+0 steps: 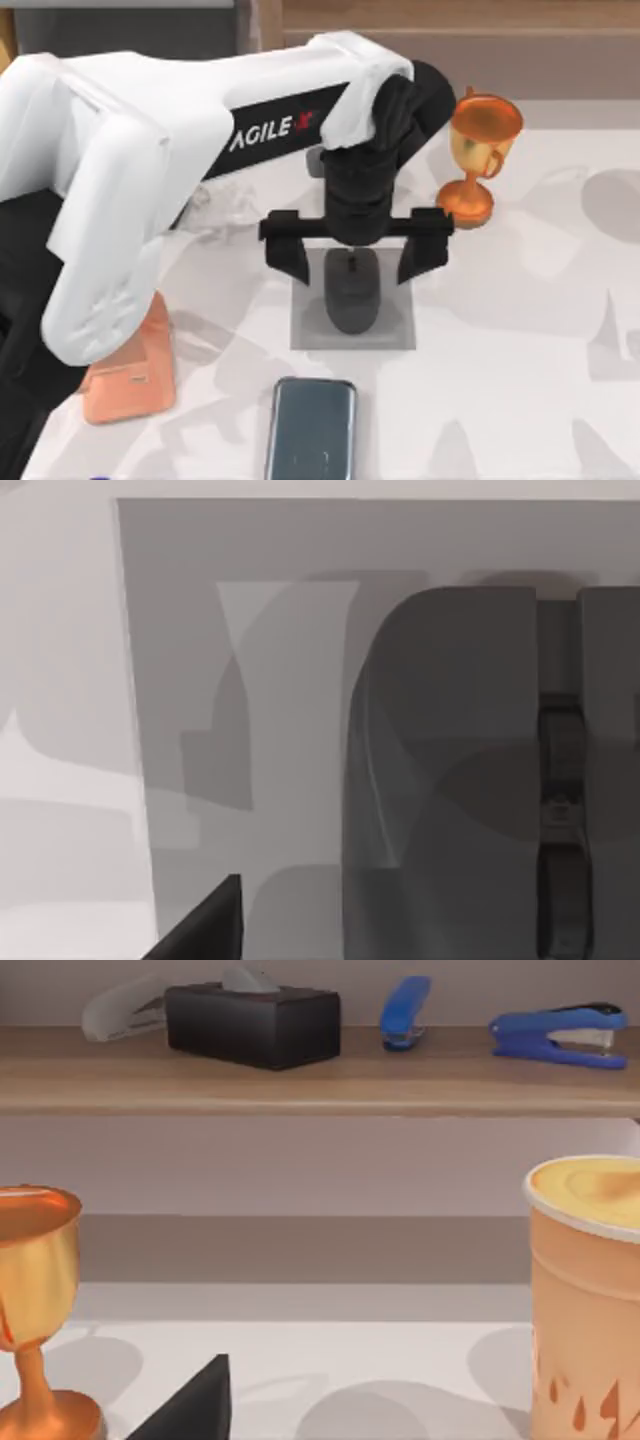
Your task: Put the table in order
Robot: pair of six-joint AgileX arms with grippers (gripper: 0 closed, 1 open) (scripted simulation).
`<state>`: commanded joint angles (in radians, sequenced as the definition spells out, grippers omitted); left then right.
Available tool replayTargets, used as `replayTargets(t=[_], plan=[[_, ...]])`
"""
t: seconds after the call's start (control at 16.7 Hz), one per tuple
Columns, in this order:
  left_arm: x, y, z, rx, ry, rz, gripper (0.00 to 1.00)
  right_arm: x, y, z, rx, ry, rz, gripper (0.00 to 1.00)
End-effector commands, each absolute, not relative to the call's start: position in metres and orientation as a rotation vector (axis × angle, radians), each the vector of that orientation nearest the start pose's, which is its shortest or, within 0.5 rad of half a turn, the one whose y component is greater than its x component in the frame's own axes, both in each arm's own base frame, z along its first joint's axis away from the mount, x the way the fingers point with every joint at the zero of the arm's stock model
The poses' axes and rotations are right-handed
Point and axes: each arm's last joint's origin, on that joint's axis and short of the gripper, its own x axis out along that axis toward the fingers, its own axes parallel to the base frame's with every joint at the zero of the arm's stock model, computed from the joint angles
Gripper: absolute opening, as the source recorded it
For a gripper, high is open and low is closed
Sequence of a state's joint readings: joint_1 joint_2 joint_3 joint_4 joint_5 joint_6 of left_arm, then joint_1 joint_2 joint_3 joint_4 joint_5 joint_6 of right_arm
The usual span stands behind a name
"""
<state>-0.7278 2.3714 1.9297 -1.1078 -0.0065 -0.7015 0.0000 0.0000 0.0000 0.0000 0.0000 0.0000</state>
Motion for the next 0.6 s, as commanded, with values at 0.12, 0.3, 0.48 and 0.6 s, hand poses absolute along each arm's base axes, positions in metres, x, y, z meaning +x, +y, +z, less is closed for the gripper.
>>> replayTargets(t=[0.12,0.3,0.48,0.6], plan=[[0.351,-0.304,0.134,0.006,1.547,-0.014,1.00,0.106,-0.001,0.160,0.000,0.000,0.000,1.00],[0.343,-0.305,0.141,0.004,1.540,-0.020,1.00,0.106,-0.001,0.160,0.000,0.000,0.000,1.00],[0.314,-0.305,0.156,0.011,1.533,-0.034,1.00,0.106,-0.001,0.160,0.000,0.000,0.000,1.00],[0.291,-0.302,0.161,0.023,1.538,-0.038,1.00,0.106,-0.001,0.160,0.000,0.000,0.000,1.00]])
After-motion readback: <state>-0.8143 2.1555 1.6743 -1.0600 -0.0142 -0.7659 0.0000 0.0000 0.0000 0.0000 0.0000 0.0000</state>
